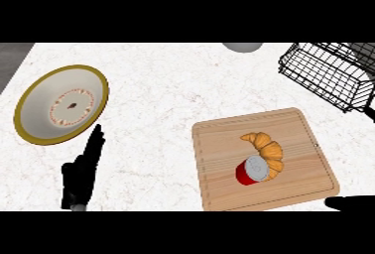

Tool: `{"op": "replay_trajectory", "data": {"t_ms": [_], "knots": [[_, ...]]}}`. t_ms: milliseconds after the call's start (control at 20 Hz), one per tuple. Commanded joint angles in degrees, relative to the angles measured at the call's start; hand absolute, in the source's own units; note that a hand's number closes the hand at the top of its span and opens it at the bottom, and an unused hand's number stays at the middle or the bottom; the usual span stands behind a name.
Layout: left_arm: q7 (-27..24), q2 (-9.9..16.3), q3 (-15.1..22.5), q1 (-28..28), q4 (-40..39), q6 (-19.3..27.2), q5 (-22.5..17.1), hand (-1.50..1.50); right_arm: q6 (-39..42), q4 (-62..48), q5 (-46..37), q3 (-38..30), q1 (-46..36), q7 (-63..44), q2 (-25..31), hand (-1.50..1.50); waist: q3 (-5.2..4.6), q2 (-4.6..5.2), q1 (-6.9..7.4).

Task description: Pick the croissant from the cutting board and place it in the tiered basket

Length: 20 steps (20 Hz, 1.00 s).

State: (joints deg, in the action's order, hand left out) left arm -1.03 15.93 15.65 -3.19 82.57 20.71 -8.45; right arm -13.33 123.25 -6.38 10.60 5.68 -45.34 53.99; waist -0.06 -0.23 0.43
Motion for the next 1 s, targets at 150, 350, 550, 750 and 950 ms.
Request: {"op": "replay_trajectory", "data": {"t_ms": [150,350,550,750,950], "knots": [[0.99,-2.49,-0.66,2.52,-6.19,0.56,1.07,0.00,2.92,0.39,-14.07,12.25,-10.52,-18.18,-5.08,-1.50,-0.05,0.47,0.32],[0.64,0.39,-1.74,-0.93,-2.36,-3.02,-0.61,0.00,5.73,-5.22,-21.24,17.95,-18.37,-23.24,-11.90,-1.50,-0.04,0.39,0.96],[1.68,-3.21,0.96,0.14,-2.44,0.40,2.38,0.00,9.71,-11.21,-23.67,21.08,-18.77,-23.69,-13.37,-1.50,-0.02,0.45,0.70],[2.74,-3.79,1.59,0.39,-2.89,0.91,3.50,0.00,14.98,-13.29,-21.35,20.52,-20.06,-25.90,-14.01,-1.50,-0.02,0.42,0.30],[2.88,-2.18,-1.51,1.04,-2.71,-0.61,2.12,0.00,17.15,-17.73,-21.35,20.97,-26.54,-28.33,-22.04,-1.50,-0.01,0.44,0.59]]}}
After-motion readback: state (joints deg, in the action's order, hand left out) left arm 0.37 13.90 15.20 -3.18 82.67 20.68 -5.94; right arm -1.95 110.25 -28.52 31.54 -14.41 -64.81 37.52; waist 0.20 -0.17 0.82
